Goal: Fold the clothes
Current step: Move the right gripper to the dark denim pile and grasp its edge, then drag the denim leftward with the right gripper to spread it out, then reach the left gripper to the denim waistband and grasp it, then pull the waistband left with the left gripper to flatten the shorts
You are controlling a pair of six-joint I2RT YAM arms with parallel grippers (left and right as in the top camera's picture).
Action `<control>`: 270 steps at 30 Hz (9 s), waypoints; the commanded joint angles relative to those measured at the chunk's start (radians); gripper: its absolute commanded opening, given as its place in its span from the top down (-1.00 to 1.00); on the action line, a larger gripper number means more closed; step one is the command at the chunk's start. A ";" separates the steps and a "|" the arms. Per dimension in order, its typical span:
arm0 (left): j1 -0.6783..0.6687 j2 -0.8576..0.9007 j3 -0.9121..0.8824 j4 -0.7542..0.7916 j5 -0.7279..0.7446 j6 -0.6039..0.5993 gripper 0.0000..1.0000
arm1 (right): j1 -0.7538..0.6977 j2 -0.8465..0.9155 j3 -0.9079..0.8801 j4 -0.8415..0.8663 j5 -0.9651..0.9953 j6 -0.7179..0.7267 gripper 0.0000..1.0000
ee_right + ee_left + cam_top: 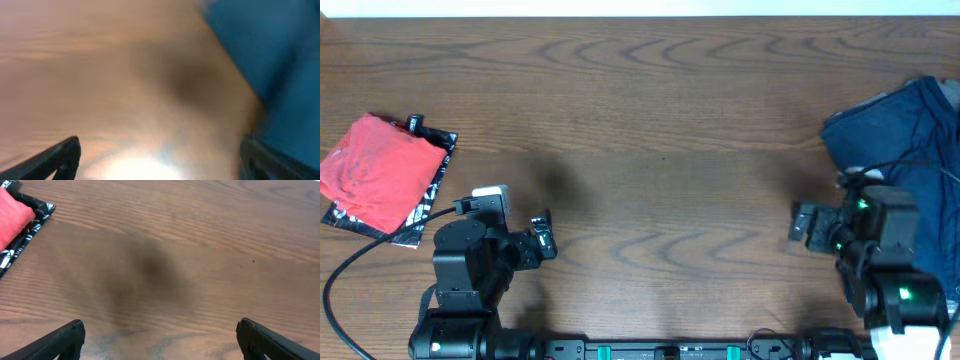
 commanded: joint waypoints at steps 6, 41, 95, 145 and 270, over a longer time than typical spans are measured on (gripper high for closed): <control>-0.003 0.002 0.023 0.001 0.013 -0.008 -0.96 | -0.007 0.261 -0.019 -0.201 0.460 0.551 -0.99; -0.003 0.002 0.023 0.001 0.012 -0.008 -0.95 | -0.018 0.509 -0.120 -0.132 0.527 0.640 0.06; -0.003 0.002 0.023 0.007 0.005 -0.008 -0.96 | 0.004 0.407 0.483 0.051 -0.251 -0.130 0.98; -0.003 0.061 0.007 0.160 0.090 -0.226 -0.95 | 0.138 0.579 0.499 -0.031 0.159 0.125 -0.99; 0.113 1.110 0.491 0.283 0.380 -0.315 -0.96 | -0.143 0.579 0.499 -0.263 0.103 0.084 -0.99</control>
